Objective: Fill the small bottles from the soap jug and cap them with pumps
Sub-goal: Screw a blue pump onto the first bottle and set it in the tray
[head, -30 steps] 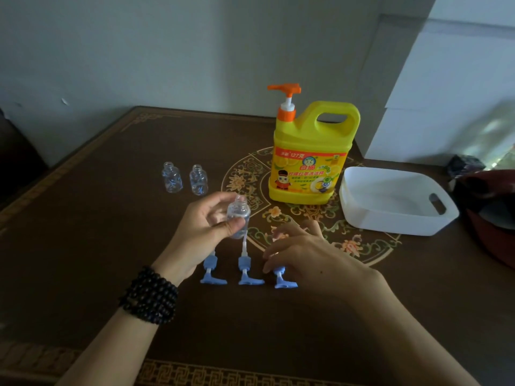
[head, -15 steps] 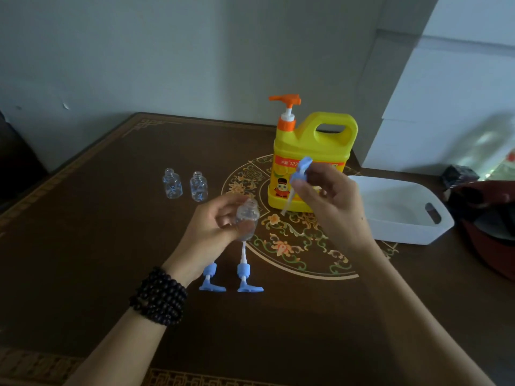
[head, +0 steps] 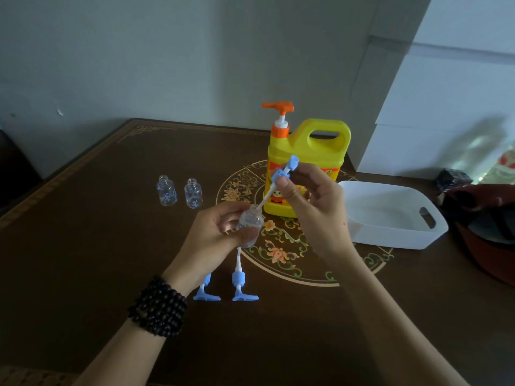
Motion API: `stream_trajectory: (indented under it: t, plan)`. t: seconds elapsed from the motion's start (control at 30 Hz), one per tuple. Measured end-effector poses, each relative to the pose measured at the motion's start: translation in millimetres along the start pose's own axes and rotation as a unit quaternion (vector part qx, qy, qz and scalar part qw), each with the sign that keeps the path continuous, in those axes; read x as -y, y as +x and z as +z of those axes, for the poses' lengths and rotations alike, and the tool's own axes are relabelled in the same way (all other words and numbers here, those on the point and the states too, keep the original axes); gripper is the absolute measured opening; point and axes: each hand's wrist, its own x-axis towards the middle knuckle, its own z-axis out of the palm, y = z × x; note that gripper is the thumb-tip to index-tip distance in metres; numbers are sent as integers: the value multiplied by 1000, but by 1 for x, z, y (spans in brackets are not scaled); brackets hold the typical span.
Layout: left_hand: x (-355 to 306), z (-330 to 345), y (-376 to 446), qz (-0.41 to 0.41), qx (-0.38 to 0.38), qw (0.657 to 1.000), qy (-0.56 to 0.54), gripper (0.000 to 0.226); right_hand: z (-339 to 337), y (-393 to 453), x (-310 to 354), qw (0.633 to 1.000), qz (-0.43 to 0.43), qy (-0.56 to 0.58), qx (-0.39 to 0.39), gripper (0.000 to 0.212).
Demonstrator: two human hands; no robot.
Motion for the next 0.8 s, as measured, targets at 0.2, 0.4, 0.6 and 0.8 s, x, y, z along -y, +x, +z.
stream_trajectory:
  t: [0.2,0.4,0.6,0.8]
  plan:
    - [-8,6,-1,14,-2,999,33,46,-2,-8,-10,996,19,-60,63,20]
    - [-16,12,-1,35,-9,996,78,50,-1,-12,-16,992,44,-69,93,23]
    - [-15,15,-2,41,-15,995,92,46,-1,-14,-22,993,63,-80,63,23]
    - [-13,16,-1,38,-16,994,101,43,-3,-14,-29,990,100,-43,88,61]
